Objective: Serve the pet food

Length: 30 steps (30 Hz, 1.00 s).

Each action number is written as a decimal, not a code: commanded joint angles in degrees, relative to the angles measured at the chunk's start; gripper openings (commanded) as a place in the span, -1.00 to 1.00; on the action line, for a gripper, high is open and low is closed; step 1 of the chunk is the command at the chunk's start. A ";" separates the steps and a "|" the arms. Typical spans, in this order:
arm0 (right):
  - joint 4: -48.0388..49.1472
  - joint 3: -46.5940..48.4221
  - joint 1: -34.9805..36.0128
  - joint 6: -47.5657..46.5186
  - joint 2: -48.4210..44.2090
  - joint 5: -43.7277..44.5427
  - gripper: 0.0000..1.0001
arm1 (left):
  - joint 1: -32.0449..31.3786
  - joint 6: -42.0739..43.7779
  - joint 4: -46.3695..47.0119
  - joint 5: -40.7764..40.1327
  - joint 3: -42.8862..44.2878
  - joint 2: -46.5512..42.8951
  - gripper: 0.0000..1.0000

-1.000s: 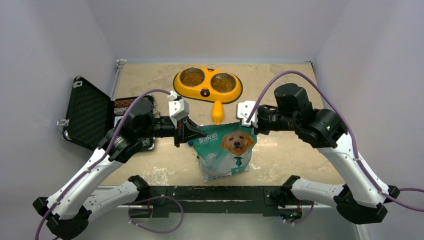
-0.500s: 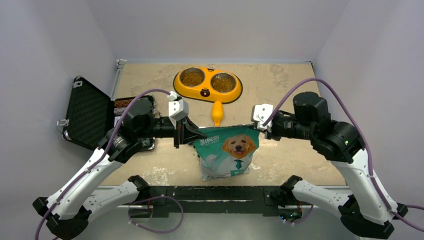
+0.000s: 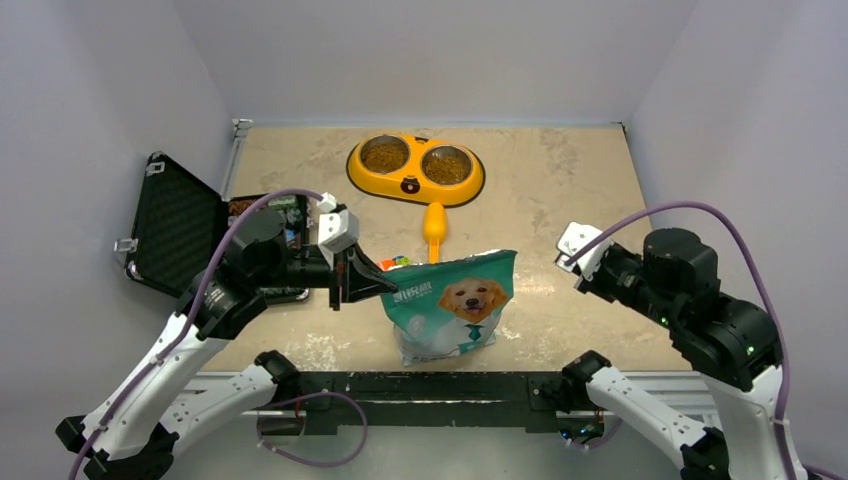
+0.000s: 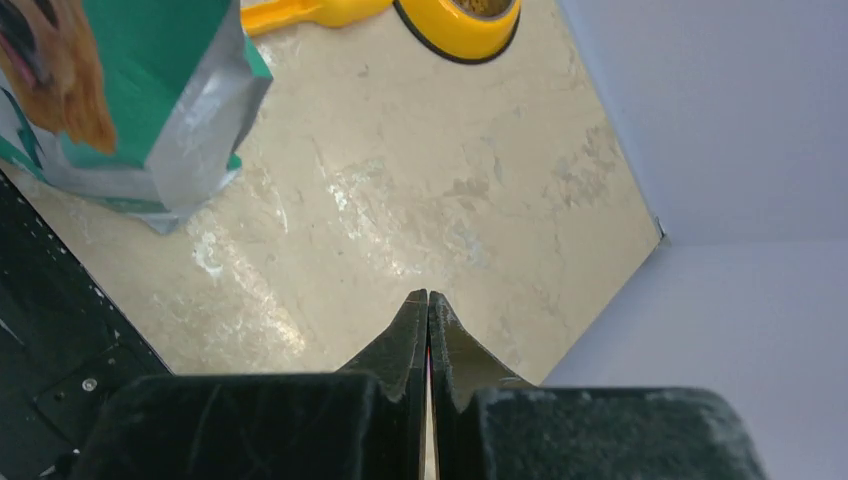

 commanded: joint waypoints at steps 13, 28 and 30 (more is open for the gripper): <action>8.91 5.75 -0.18 16.27 2.54 -14.10 0.63 | 0.22 -4.14 3.29 5.84 3.38 0.86 -0.42; 20.57 4.90 -0.15 23.16 5.80 -23.34 0.81 | 0.22 -2.73 1.33 3.30 6.73 3.71 -0.04; 24.55 3.82 -0.11 25.48 4.58 -21.45 0.83 | 0.22 -2.61 1.35 2.10 7.50 3.44 0.03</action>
